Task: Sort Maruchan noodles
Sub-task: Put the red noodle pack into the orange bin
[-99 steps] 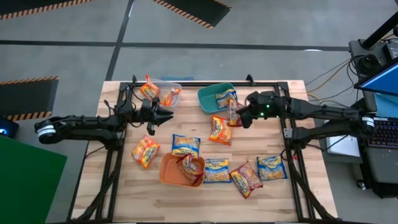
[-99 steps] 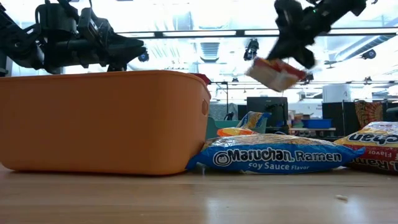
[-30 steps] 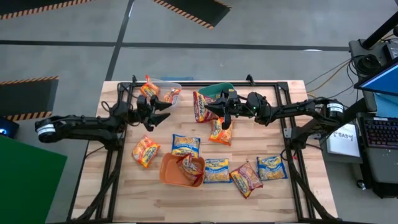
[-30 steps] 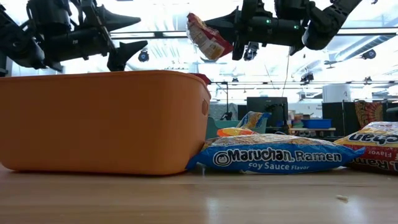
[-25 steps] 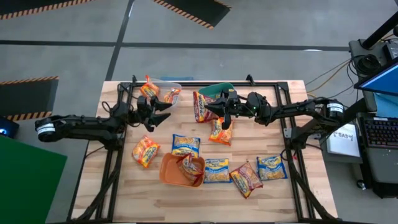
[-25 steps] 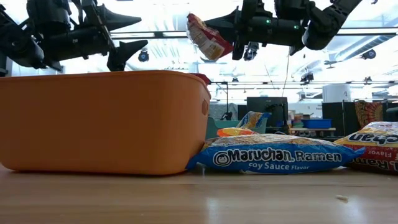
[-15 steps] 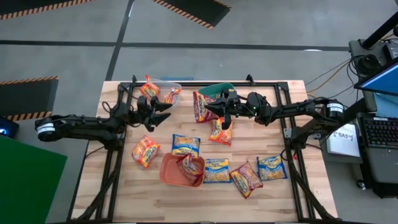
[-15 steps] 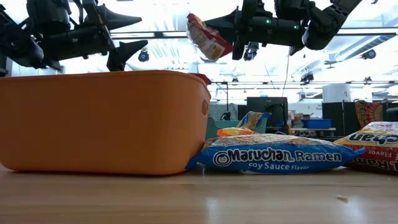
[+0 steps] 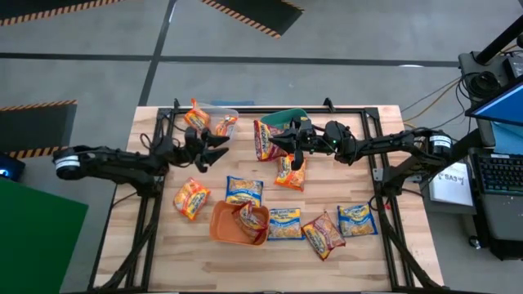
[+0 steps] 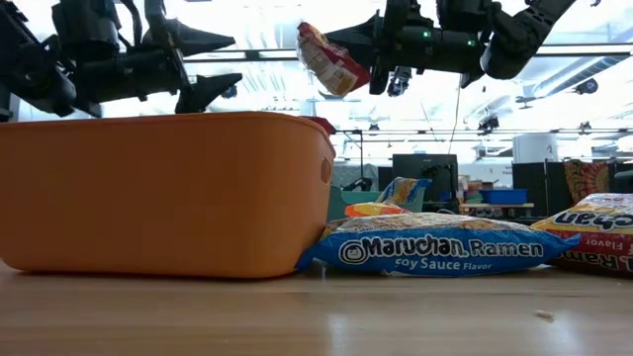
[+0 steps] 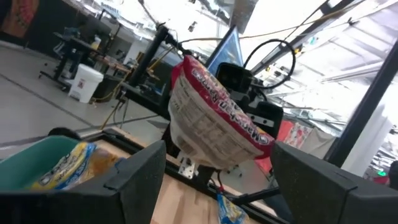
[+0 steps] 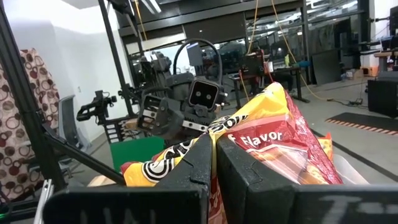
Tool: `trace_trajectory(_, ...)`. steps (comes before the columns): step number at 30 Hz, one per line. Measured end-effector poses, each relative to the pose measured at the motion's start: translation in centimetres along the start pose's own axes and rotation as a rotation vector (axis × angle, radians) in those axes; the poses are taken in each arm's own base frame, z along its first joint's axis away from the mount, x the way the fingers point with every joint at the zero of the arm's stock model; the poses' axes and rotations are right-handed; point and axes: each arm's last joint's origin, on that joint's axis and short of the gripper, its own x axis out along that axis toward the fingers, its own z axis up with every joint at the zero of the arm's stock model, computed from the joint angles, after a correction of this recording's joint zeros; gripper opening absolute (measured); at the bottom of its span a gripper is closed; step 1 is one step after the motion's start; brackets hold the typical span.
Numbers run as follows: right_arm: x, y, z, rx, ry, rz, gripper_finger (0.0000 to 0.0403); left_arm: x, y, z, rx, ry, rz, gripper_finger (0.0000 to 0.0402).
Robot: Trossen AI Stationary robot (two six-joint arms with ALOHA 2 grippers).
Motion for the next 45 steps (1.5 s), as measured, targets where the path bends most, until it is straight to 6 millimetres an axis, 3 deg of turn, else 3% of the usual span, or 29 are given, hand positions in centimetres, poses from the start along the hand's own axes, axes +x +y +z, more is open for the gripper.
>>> trace_trajectory(23,0.0,-0.1,-0.6,-0.097,0.069,-0.011,0.0008,8.2,1.4,-1.5,-0.087,0.080,-0.078,0.0271)
trace_trajectory(34,-0.1,-0.3,-1.2,-0.131,0.122,-0.044,0.0008,10.6,2.5,-2.8,-0.166,0.098,-0.063,0.0269)
trace_trajectory(39,-0.1,-0.4,-1.4,-0.137,0.142,-0.047,0.0008,11.0,2.9,-3.3,-0.178,0.102,-0.060,0.0237)
trace_trajectory(45,-0.1,-0.4,-1.4,-0.133,0.142,-0.047,0.0009,11.1,2.9,-3.4,-0.184,0.104,-0.062,0.0157)
